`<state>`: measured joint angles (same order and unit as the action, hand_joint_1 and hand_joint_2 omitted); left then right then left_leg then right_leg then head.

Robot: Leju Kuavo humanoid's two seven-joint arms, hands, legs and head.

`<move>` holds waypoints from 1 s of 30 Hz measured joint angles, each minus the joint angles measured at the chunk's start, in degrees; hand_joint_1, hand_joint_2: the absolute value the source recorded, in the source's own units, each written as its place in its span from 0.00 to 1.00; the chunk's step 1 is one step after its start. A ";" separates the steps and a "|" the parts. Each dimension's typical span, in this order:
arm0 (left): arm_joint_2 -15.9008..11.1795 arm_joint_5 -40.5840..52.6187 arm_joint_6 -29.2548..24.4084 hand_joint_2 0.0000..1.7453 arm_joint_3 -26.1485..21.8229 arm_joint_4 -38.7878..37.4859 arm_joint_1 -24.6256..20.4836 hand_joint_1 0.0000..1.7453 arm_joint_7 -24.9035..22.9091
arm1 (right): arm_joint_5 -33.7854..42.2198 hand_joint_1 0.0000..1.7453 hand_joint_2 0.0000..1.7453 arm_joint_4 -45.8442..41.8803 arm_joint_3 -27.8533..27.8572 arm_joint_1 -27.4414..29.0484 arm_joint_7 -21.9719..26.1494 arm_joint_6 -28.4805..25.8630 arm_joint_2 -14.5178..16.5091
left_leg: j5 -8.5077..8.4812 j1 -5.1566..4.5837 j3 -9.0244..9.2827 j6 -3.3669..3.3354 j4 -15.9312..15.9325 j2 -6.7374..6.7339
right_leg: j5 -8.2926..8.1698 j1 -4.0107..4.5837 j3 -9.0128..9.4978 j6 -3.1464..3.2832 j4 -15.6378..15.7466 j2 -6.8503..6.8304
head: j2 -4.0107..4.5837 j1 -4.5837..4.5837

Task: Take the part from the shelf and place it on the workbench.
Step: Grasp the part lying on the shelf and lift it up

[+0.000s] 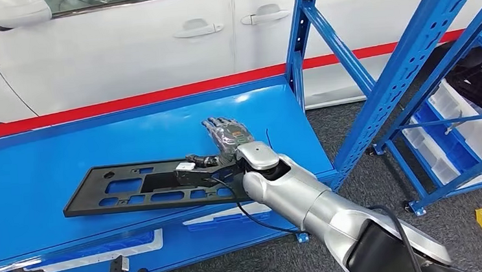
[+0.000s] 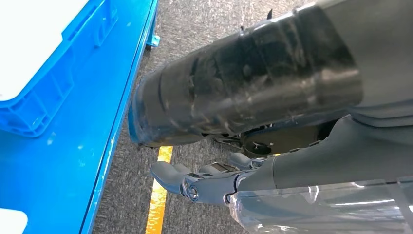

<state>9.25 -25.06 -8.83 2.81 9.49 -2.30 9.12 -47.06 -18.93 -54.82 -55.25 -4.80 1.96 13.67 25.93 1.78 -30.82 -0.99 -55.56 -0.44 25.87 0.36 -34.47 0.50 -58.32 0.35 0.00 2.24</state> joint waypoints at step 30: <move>-0.11 -0.58 -0.48 0.00 -0.07 0.00 0.00 0.00 -0.04 | -0.27 0.00 0.00 0.01 0.00 -0.40 -0.10 0.23 0.83 | 2.68 0.01 -0.53 1.18 -3.50 0.50 | -2.60 -0.38 -3.46 0.20 -1.88 0.11 | 0.00 -0.04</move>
<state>9.14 -25.64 -9.31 2.74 9.49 -2.30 9.08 -47.33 -18.92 -54.82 -55.65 -4.90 2.19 14.50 28.61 1.79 -31.35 0.18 -59.06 0.06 23.27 -0.02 -37.92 0.71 -60.20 0.46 0.00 2.20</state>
